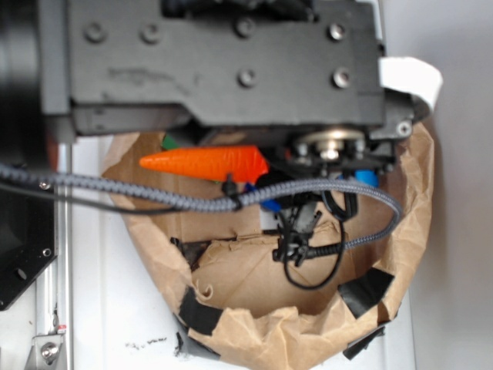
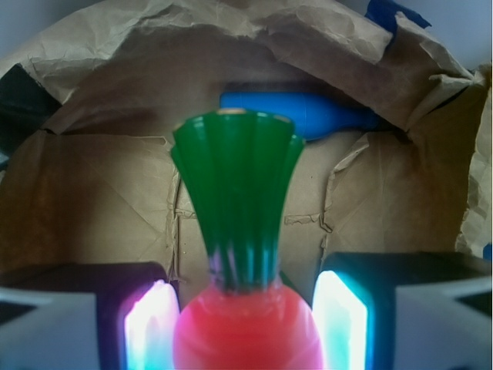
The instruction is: Grab the carrot.
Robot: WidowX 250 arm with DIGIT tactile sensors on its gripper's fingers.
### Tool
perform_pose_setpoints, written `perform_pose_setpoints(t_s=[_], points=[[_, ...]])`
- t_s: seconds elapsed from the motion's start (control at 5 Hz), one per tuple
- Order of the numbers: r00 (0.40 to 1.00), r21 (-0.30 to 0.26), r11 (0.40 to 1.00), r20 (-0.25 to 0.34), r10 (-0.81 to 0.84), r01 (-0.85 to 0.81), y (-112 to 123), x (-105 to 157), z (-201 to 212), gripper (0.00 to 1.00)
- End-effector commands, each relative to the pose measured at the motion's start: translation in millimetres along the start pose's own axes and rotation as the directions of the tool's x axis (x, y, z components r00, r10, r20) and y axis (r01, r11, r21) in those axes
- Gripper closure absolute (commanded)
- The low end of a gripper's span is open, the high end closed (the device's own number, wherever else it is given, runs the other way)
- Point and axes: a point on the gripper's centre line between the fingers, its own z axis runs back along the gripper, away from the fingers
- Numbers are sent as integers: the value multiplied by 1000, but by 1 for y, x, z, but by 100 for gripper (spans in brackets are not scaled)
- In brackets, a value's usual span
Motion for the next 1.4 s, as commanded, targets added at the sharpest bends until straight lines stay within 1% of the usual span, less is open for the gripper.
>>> perform_pose_setpoints(t_s=[0.0,1.2], points=[[999,-2,1000,38,-5,5,-4,3,10,100],[1000,11,1000,25,6,-6,-6,6,4,100]])
